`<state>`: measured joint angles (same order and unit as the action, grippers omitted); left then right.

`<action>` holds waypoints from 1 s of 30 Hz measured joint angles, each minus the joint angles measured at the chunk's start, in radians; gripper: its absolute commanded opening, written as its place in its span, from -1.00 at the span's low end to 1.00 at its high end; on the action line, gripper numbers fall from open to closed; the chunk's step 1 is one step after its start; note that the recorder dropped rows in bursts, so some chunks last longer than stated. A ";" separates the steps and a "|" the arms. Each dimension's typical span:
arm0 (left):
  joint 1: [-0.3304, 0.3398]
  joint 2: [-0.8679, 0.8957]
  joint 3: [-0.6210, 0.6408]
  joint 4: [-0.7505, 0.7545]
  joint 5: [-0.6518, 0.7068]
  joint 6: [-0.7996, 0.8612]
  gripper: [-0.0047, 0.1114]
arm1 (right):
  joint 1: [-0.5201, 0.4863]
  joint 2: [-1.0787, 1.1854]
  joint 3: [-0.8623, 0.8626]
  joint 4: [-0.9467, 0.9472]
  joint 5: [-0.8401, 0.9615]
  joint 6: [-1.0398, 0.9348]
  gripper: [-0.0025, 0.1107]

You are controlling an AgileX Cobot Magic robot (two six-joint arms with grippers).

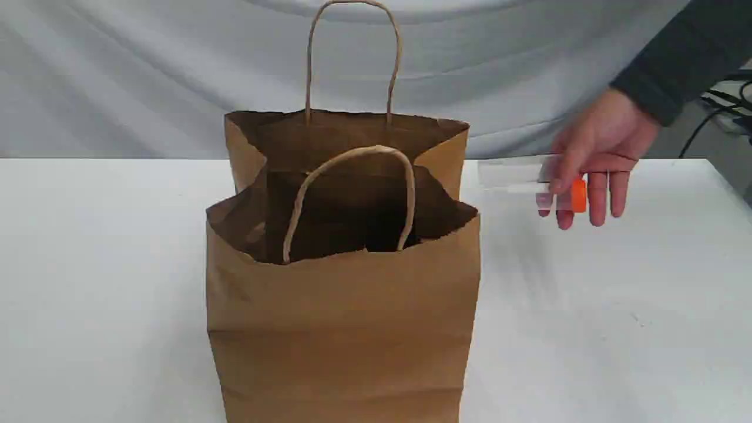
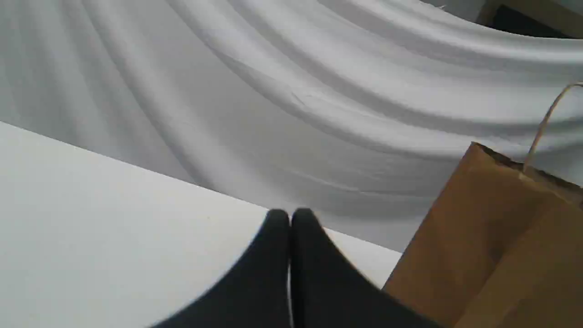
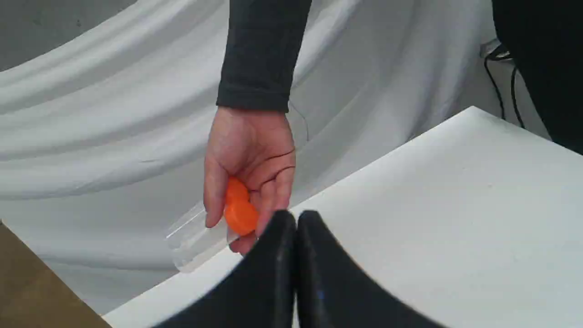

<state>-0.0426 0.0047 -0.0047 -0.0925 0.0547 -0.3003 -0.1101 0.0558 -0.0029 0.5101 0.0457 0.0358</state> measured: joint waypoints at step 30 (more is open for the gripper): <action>0.000 -0.002 -0.197 -0.148 0.097 0.037 -0.92 | 0.000 0.000 0.000 0.014 0.046 -0.004 -0.96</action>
<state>-0.0426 0.0023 -0.2018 -0.2408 0.1518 -0.2638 -0.1101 0.0558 -0.0029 0.5242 0.0918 0.0321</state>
